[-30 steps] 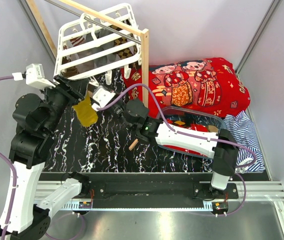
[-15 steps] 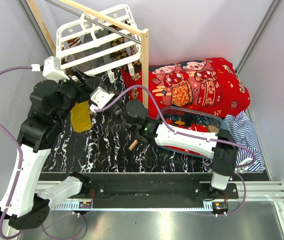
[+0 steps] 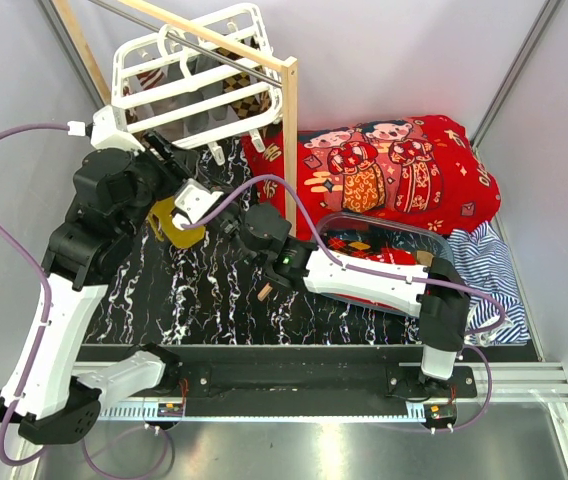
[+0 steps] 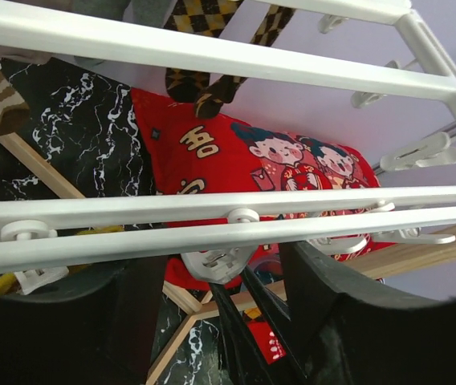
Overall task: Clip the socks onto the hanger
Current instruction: Open the clamp at the hanger.
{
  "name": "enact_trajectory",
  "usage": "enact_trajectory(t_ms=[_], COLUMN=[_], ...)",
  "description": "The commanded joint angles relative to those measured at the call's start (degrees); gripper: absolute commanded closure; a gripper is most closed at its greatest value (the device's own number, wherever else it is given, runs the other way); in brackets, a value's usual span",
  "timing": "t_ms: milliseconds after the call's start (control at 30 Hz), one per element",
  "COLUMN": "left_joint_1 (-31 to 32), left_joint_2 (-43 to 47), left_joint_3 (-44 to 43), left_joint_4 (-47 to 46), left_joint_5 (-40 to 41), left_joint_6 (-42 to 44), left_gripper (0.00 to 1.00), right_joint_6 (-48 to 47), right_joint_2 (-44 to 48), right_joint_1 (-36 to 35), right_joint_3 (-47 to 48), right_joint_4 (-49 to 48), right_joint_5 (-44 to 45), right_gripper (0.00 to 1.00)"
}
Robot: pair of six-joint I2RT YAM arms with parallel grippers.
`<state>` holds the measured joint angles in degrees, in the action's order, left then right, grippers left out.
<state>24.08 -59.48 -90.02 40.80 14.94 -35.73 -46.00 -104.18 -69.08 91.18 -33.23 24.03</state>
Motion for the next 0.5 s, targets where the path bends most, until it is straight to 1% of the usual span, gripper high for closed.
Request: enact_trajectory(t_ms=[0,33,300,467], left_joint_1=[0.1,0.1,0.1,0.1], left_joint_2=[-0.4,-0.4,-0.3,0.0], left_joint_3=[-2.4,-2.4,-2.7,-2.1], left_joint_4=[-2.5,-2.6,-3.4,-4.5], left_joint_5=[4.1,4.7,6.9,6.9], left_joint_6=[0.3,0.1,-0.2,-1.2], left_gripper=[0.43,0.46,0.53,0.61], right_joint_6=[-1.5,-1.7,-3.3,-2.9], right_joint_2=[-0.6,-0.8,-1.3,-1.7], right_joint_1=[-0.9,-0.9,-1.2,-1.3], right_joint_3=[2.3,2.3,2.2,1.7], right_joint_4=[-2.4,-2.5,-3.1,-3.1], right_joint_5=[2.4,2.5,3.2,3.8], right_gripper=[1.0,1.0,1.0,1.0])
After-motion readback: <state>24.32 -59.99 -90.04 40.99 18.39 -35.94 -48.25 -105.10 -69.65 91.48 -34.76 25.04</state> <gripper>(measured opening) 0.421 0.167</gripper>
